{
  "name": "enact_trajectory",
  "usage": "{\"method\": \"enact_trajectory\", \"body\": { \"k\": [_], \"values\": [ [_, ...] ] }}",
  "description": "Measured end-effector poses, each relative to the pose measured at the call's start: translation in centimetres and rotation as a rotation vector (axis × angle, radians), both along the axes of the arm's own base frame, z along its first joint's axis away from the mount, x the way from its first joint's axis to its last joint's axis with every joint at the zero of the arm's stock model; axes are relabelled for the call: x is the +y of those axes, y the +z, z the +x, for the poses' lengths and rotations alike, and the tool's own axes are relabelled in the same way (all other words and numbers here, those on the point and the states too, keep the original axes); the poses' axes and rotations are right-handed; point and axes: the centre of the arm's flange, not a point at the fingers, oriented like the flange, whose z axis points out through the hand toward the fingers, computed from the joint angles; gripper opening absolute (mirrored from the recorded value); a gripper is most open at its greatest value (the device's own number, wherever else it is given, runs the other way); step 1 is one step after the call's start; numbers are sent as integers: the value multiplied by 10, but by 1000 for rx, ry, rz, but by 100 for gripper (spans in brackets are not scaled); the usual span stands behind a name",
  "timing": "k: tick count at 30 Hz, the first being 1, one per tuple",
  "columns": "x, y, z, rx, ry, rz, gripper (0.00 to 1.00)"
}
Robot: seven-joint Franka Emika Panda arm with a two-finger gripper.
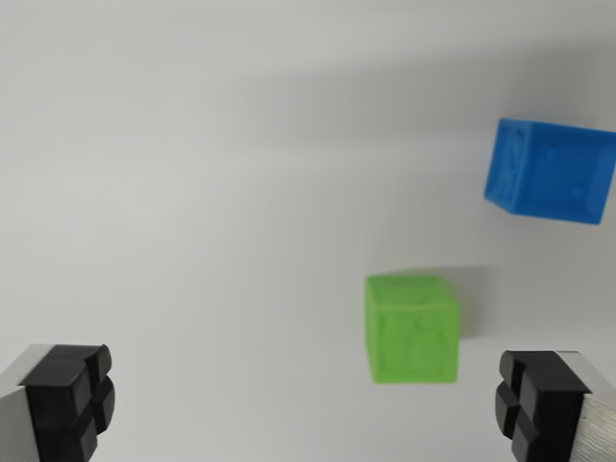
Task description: Stack cube
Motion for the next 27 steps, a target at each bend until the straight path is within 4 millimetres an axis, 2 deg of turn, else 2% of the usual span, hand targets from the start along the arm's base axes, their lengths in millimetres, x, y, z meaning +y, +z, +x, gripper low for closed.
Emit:
{"method": "enact_trajectory", "body": {
  "k": [27],
  "values": [
    [-73,-81,4,26,-86,2,100]
  ]
}}
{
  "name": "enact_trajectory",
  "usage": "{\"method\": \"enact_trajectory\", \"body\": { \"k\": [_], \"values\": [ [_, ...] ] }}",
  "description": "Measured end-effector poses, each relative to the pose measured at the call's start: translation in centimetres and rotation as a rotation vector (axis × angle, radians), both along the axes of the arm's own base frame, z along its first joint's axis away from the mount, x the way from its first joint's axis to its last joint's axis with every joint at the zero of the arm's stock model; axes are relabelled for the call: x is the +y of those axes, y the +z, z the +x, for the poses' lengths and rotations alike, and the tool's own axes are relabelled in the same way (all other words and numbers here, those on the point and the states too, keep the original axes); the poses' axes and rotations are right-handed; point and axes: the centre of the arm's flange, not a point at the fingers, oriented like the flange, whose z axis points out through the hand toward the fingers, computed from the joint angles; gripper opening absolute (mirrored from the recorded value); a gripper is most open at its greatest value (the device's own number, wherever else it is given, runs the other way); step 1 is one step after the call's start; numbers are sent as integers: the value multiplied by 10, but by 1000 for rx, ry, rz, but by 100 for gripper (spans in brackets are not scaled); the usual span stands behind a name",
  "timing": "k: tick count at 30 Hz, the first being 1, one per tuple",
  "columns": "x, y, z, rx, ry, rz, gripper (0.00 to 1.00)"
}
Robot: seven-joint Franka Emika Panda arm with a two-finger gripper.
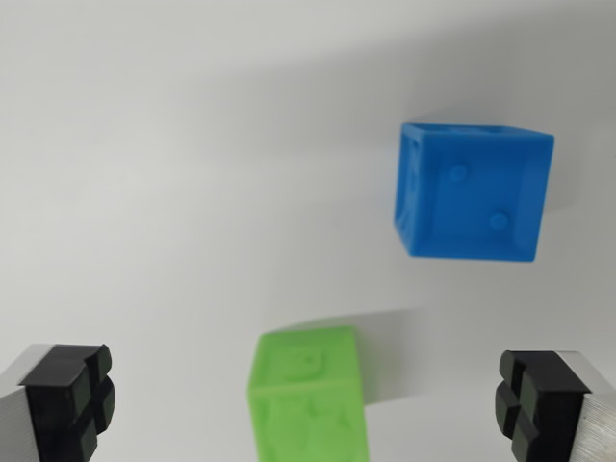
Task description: Stack cube
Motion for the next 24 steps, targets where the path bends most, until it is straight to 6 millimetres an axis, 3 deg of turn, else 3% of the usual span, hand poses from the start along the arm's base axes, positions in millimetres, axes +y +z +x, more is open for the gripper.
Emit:
{"method": "enact_trajectory", "body": {
  "k": [24],
  "values": [
    [-67,-74,4,23,-79,1,100]
  ]
}}
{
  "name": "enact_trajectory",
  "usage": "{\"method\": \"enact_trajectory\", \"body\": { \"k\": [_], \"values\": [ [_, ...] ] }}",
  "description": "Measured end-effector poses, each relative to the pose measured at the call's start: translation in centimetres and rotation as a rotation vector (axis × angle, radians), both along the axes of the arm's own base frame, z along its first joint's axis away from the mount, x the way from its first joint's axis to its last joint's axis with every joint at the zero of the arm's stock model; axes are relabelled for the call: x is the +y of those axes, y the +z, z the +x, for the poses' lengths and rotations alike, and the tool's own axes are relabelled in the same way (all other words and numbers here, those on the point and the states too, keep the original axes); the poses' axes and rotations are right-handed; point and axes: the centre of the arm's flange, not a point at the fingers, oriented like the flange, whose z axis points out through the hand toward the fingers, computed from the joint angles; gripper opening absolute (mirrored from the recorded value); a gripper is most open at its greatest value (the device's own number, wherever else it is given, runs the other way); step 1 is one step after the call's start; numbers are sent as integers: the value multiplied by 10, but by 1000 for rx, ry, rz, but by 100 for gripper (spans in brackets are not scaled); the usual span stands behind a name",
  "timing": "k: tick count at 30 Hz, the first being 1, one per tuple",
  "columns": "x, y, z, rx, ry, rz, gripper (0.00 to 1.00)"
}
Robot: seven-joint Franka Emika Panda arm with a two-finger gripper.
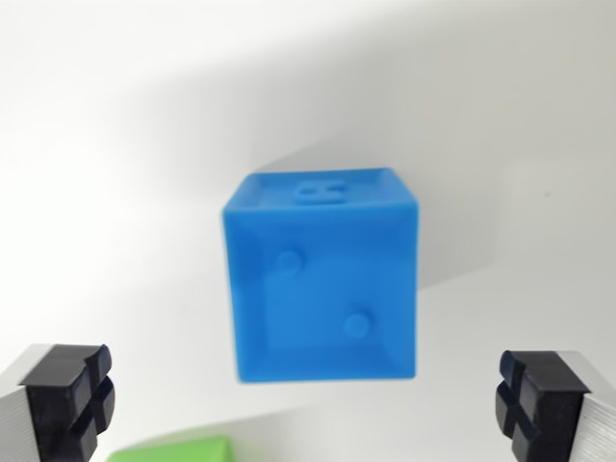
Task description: Stack cube
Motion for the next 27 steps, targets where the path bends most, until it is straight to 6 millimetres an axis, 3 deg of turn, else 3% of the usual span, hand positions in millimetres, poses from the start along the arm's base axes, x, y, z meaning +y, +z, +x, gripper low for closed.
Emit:
{"method": "enact_trajectory", "body": {
  "k": [12,22,23,27],
  "values": [
    [-1,-48,0,3,-1,-1,100],
    [-2,-70,0,2,-1,-1,100],
    [-2,-70,0,2,-1,-1,0],
    [-2,-70,0,1,-1,-2,0]
  ]
}}
